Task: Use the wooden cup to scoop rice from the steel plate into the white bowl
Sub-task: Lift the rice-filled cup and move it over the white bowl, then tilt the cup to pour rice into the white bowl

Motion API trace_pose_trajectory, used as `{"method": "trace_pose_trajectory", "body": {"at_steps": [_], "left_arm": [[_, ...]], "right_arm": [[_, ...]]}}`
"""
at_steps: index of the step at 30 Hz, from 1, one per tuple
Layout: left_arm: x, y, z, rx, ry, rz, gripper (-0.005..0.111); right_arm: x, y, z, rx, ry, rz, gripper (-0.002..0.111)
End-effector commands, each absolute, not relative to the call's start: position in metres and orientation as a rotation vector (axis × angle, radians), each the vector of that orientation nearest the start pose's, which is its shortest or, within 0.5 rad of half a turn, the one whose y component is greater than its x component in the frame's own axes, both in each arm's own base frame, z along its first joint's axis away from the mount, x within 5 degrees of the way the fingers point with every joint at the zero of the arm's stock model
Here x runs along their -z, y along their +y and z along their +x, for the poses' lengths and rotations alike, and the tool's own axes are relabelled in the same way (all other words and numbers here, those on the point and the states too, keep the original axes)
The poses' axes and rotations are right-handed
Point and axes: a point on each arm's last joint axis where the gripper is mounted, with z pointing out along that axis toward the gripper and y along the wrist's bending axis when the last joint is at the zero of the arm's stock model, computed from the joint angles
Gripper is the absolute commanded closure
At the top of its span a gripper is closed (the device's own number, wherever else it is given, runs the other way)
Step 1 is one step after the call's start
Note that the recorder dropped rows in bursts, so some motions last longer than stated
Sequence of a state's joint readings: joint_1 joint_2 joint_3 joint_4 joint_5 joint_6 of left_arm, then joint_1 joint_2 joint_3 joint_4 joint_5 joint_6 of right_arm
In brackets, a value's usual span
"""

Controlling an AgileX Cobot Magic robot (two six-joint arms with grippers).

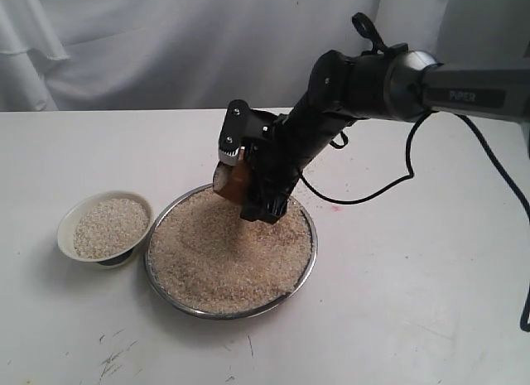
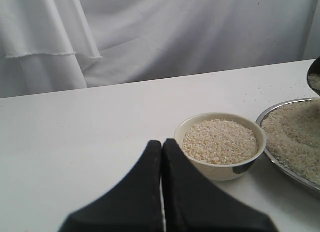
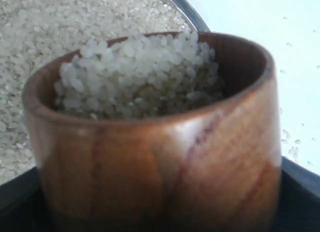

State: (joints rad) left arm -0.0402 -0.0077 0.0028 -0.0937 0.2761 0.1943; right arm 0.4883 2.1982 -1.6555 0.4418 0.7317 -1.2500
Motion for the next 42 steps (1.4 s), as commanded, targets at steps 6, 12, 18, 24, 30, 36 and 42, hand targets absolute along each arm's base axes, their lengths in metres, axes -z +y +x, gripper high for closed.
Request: {"method": "trace_pose_trajectory", "body": {"at_steps": [6, 12, 18, 24, 30, 36, 42], "left_arm": [[-0.189, -0.005, 0.055, -0.017, 1.742, 0.146, 0.107], [-0.189, -0.005, 0.055, -0.016, 1.742, 0.144, 0.107], [-0.189, -0.005, 0.055, -0.016, 1.742, 0.144, 0.107], [-0.189, -0.005, 0.055, -0.017, 1.742, 0.146, 0.107], [-0.189, -0.005, 0.055, -0.016, 1.742, 0.145, 0.107], [-0.189, -0.005, 0.055, -0.016, 1.742, 0.145, 0.107], [-0.189, -0.005, 0.055, -0.019, 1.742, 0.148, 0.107]], "right_arm": [[-0.184, 0.245, 0.398, -0.319, 1.904, -1.723, 0.108], [-0.216, 0.258, 0.398, -0.313, 1.815, -1.657, 0.108], [-0.243, 0.3, 0.39, -0.197, 1.627, -1.672, 0.108], [-0.226, 0.341, 0.388, -0.17, 1.559, -1.691, 0.108], [-0.199, 0.376, 0.383, 0.028, 1.439, -1.845, 0.108], [-0.192, 0.382, 0.382, 0.152, 1.383, -1.888, 0.108], [-0.194, 0.385, 0.381, 0.207, 1.335, -1.898, 0.108]]}}
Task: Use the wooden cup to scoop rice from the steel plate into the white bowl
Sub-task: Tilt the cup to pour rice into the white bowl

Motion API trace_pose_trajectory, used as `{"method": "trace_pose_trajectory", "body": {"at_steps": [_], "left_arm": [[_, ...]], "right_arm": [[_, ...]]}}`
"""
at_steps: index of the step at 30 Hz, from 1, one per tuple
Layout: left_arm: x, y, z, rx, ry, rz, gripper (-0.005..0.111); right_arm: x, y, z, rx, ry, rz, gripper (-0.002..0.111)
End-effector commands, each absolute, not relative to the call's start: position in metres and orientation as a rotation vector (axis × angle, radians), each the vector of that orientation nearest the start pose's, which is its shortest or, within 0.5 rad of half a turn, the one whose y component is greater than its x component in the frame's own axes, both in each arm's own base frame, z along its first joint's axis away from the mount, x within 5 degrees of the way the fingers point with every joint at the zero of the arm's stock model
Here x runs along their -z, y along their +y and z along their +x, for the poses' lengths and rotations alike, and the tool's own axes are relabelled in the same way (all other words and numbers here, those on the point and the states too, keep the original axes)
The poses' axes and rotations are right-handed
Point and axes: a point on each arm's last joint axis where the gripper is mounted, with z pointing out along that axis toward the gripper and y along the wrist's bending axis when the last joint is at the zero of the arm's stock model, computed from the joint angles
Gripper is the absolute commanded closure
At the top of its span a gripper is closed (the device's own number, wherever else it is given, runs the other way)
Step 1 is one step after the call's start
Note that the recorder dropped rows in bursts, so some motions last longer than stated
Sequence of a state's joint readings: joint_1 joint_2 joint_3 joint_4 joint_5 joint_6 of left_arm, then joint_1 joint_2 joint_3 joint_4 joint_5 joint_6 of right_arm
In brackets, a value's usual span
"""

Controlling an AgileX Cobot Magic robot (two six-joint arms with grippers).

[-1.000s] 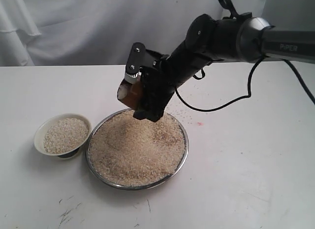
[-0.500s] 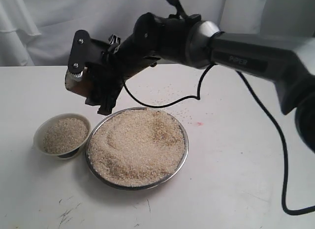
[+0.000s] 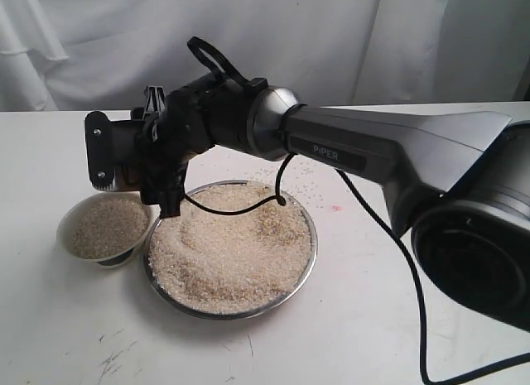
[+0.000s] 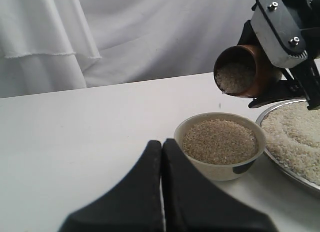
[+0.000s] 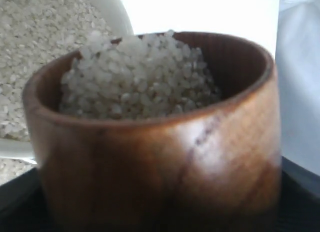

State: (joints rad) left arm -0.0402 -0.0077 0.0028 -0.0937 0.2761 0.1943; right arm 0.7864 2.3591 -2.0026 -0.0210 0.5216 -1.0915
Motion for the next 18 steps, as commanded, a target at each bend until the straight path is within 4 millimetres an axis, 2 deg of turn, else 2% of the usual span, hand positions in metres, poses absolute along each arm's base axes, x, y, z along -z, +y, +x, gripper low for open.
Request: {"method": "trace_pose_trajectory", "body": {"at_steps": [1, 6, 13, 18], "left_arm": [[-0.1892, -0.0048, 0.0548, -0.019, 1.742, 0.148, 0.107], [-0.1892, -0.0048, 0.0548, -0.017, 1.742, 0.146, 0.107], [-0.1892, -0.0048, 0.0548, -0.017, 1.742, 0.146, 0.107], [-0.1892, -0.0048, 0.0548, -0.017, 1.742, 0.146, 0.107]], "right_arm": [[-0.1936, 0.385, 0.3807, 0.216, 1.327, -1.906, 0.108], [-0.194, 0.3906, 0.3749, 0.301, 1.245, -1.965, 0.108], [-0.1953, 0.3871, 0.3792, 0.43, 1.158, -2.018, 0.108], [-0.1967, 0.3878, 0.3801, 0.446, 1.134, -2.011, 0.108]]}}
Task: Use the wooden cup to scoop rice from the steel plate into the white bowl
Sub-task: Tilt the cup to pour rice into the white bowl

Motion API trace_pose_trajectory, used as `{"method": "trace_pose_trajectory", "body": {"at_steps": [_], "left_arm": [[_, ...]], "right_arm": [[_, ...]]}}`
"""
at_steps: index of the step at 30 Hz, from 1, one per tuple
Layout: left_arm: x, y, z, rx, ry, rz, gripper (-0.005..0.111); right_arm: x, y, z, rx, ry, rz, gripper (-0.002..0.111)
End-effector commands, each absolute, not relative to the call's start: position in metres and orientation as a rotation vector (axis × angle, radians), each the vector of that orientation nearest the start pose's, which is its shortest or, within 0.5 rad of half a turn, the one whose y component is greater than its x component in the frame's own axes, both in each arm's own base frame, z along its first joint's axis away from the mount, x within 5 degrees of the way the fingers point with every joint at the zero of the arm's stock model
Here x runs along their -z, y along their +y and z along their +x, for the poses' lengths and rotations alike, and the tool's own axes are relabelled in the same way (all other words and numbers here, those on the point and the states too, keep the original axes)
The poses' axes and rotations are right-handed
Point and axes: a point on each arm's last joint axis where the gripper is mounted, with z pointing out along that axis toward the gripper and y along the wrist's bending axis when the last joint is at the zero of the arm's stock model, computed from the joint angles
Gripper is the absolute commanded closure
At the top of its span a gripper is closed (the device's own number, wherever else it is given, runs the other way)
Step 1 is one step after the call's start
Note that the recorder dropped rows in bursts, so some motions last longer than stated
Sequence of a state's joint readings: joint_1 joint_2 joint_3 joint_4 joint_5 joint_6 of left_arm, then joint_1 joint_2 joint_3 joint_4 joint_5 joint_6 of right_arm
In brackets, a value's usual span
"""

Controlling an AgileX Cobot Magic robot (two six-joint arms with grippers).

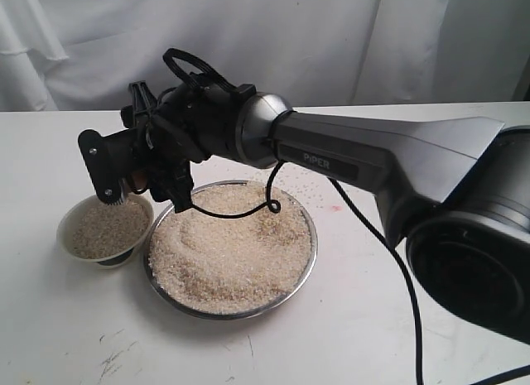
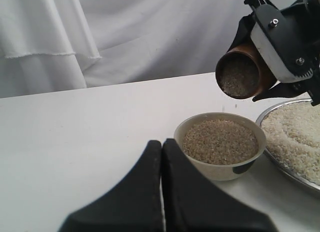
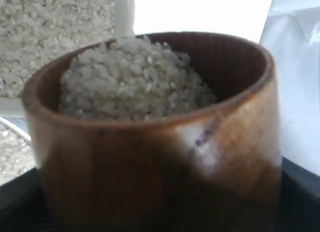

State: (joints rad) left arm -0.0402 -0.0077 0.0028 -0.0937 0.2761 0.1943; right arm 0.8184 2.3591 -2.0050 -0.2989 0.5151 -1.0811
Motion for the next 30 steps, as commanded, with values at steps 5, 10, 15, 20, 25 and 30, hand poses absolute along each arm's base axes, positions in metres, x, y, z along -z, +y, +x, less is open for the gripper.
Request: {"method": "trace_pose_trajectory", "body": {"at_steps": [5, 10, 15, 20, 25, 30], "left_arm": [[-0.189, -0.005, 0.055, -0.017, 1.742, 0.146, 0.107], [-0.189, -0.005, 0.055, -0.017, 1.742, 0.146, 0.107], [-0.189, -0.005, 0.055, -0.017, 1.742, 0.146, 0.107], [-0.189, -0.005, 0.055, -0.017, 1.742, 0.146, 0.107], [-0.189, -0.005, 0.055, -0.017, 1.742, 0.146, 0.107], [-0.189, -0.005, 0.055, -0.017, 1.742, 0.146, 0.107]], "right_arm": [[-0.198, 0.392, 0.377, 0.496, 1.064, -2.034, 0.108], [-0.199, 0.396, 0.374, 0.533, 1.014, -2.058, 0.108], [-0.202, 0.4, 0.372, 0.61, 0.918, -2.073, 0.108], [-0.206, 0.404, 0.373, 0.611, 0.862, -2.03, 0.108], [-0.208, 0.403, 0.374, 0.668, 0.805, -2.041, 0.108], [-0.207, 0.403, 0.375, 0.703, 0.766, -2.056, 0.108]]}}
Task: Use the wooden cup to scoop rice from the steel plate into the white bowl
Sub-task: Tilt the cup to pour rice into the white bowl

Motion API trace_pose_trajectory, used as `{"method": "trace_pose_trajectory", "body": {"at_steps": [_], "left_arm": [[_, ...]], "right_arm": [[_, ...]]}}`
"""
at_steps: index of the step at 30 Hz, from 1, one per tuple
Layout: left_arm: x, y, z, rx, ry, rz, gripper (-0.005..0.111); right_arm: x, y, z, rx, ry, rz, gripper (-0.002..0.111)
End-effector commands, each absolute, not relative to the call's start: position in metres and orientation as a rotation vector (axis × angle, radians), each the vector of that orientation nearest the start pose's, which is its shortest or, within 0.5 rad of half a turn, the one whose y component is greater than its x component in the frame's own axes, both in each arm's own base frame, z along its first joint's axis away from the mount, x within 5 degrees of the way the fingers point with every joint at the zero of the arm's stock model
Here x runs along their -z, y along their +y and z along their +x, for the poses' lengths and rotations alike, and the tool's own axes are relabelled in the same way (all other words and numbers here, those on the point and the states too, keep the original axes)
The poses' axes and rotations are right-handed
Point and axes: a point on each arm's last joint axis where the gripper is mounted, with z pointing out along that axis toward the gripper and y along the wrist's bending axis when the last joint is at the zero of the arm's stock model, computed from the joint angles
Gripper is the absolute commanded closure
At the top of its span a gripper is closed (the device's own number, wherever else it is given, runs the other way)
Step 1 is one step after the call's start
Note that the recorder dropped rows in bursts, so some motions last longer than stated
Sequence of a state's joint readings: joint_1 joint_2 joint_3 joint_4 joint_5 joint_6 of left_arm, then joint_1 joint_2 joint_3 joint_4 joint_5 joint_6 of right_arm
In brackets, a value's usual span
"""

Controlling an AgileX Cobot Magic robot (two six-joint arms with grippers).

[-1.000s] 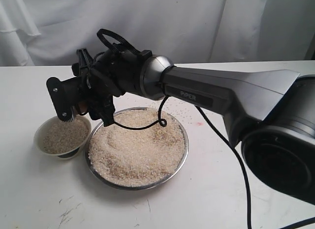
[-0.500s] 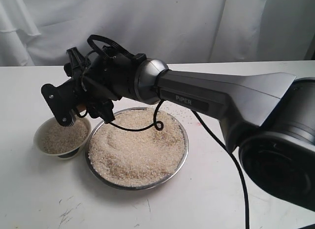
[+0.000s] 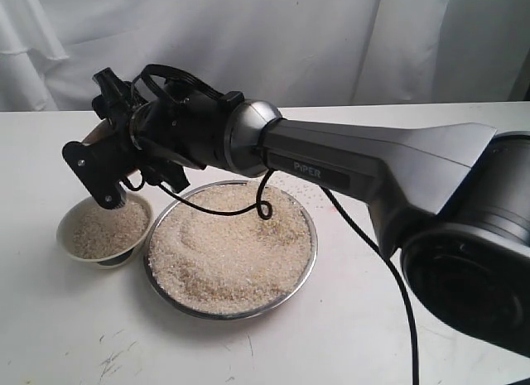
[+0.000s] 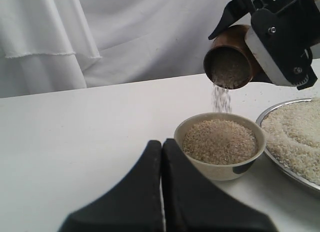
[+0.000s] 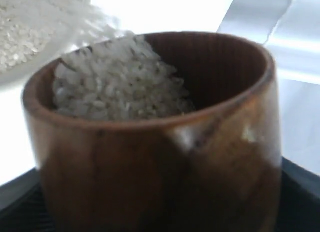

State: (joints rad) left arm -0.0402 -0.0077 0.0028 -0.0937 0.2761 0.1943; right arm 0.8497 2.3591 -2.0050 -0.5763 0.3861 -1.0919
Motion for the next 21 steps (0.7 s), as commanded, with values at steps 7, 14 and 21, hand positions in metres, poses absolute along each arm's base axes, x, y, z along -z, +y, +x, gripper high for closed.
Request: {"method": "trace_pose_trajectory", "body": {"at_steps": [7, 14, 21], "left_arm": [[-0.189, -0.005, 0.055, -0.017, 1.742, 0.146, 0.107], [-0.189, -0.005, 0.055, -0.017, 1.742, 0.146, 0.107], [-0.189, -0.005, 0.055, -0.017, 1.742, 0.146, 0.107]], "right_arm": [[-0.201, 0.4, 0.375, 0.788, 0.667, -2.105, 0.108], [-0.2, 0.401, 0.375, 0.831, 0.6, -2.115, 0.108], [-0.199, 0.411, 0.366, 0.82, 0.554, -2.112, 0.108]]}}
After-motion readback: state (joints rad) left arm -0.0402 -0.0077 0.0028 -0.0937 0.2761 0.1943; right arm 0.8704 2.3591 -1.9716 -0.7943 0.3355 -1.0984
